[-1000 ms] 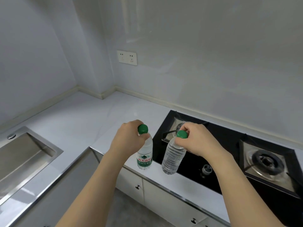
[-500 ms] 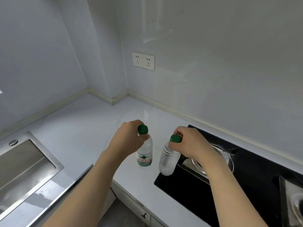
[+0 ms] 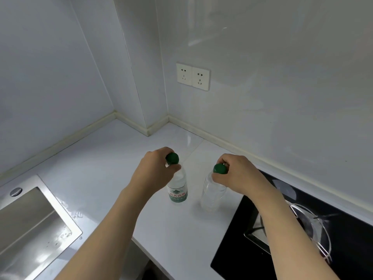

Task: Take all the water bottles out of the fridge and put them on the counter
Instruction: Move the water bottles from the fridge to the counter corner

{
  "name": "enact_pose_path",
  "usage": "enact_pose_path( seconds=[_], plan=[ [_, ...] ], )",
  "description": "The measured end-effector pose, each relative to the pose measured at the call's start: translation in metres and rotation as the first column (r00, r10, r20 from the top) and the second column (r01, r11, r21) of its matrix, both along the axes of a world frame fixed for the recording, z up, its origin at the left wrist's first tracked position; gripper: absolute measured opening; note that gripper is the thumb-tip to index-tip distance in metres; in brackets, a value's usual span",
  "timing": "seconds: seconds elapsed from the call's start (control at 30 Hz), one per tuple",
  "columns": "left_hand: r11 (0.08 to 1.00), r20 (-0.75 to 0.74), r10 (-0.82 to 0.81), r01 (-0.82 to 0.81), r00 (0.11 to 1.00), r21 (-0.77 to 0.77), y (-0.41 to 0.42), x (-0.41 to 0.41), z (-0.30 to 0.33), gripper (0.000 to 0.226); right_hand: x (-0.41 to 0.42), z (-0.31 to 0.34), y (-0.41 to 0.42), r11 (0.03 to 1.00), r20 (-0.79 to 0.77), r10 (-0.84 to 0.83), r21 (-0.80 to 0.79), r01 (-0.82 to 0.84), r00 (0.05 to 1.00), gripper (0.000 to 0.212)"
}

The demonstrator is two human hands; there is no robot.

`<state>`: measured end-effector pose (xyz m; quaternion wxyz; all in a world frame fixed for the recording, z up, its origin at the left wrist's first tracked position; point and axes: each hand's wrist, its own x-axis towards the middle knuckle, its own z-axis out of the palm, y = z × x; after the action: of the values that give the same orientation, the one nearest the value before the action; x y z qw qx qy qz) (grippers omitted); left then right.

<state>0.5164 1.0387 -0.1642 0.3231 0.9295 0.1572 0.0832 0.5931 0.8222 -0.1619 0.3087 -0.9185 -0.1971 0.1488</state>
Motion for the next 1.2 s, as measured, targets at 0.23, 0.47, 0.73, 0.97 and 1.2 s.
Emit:
enact_pose_path(
  seconds=[0.23,0.47,0.73,0.97,1.2],
  plan=[
    [0.999,-0.02,-0.017,0.017,1.0,-0.037,0.07,0.035,-0.01,0.016,0.035,-0.011,0.074,1.0,-0.026,-0.021,0.0,0.021,0.999,0.013],
    [0.998,-0.035,0.03,-0.032,0.999,-0.057,0.177,0.066,-0.014,0.016,0.074,-0.012,0.184,1.0,-0.021,0.024,-0.002,-0.024,0.999,0.012],
    [0.995,-0.033,0.093,-0.094,0.995,-0.017,0.295,0.086,-0.025,0.014,0.113,-0.02,0.317,0.99,-0.007,0.142,-0.02,-0.142,0.99,0.013],
    [0.988,-0.029,0.154,-0.154,0.988,-0.005,0.381,0.105,-0.036,0.013,0.147,-0.029,0.421,0.961,0.006,0.267,-0.083,-0.265,0.964,0.012],
    [0.979,-0.003,0.201,-0.201,0.98,-0.017,0.439,0.136,-0.05,0.013,0.191,-0.035,0.508,0.892,0.047,0.411,-0.226,-0.391,0.91,0.022]
  ],
)
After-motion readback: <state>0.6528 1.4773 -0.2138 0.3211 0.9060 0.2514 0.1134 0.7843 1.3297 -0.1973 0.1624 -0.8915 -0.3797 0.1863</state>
